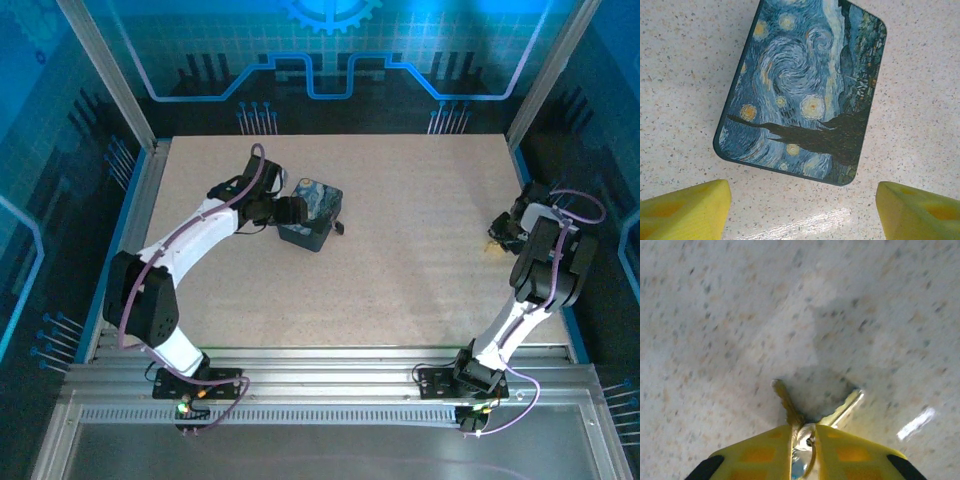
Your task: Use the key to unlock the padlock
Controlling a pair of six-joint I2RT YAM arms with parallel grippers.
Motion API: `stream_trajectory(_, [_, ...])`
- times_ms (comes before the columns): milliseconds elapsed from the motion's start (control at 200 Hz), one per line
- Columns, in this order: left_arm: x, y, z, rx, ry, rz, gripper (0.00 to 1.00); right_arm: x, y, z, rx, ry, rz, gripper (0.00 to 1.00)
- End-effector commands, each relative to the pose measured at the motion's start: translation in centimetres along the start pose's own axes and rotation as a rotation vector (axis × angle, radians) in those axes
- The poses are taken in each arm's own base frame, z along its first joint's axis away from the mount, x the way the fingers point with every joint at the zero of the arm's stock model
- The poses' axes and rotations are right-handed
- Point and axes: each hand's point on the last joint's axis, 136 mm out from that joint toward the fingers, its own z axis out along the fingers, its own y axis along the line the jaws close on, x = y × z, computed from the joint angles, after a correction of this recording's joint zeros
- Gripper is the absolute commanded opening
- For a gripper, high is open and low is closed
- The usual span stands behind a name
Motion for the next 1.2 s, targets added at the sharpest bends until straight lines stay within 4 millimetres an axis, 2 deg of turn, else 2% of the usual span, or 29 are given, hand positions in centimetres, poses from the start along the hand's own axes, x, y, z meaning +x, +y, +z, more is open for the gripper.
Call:
stream_trajectory(0, [0.0,-0.5,-1.9,0.027,-0.037,0.017,0.77,2.1,2.3,-1.6,-0.055,0.023,-0.086,0.18])
stream_trajectory(225, [0.9,-0.3,-3.1,0.034,-0.033,0.023,0.77,5.4,6.0,-4.5,-0.174,0.014,-0.197,0.14])
stream_trajectory(395, [1.2,-0.5,-4.0,0.059,-0.059,0.009,0.78,7.0,7.3,-7.0,-0.241,0.012,-0.262,0.14])
stream_trajectory(450, [1.3,-0.6,-4.1,0.062,-0.056,0.005,0.78,6.6,7.0,-7.5,-0.227,-0.003,-0.278,0.19])
stream_trajectory(555, [1.4,-0.7,-4.0,0.077,-0.051,-0.005,0.78,5.0,5.8,-7.6,-0.183,-0.027,-0.279,0.40])
stream_trajectory(610, [1.5,-1.0,-3.9,0.088,-0.052,-0.010,0.78,4.1,5.1,-7.2,-0.182,-0.017,-0.252,0.51])
stream_trajectory(700, [1.7,-1.1,-3.9,0.105,-0.055,-0.013,0.78,2.9,4.1,-6.5,-0.187,-0.006,-0.188,0.55])
stream_trajectory(930, [1.9,-1.1,-2.4,0.119,-0.047,-0.020,0.78,1.4,2.4,-3.0,-0.099,0.031,-0.107,0.55])
stream_trajectory(1196, [1.3,-1.5,-0.8,0.130,-0.030,-0.018,0.78,0.5,1.7,-0.7,-0.034,0.062,-0.096,0.54])
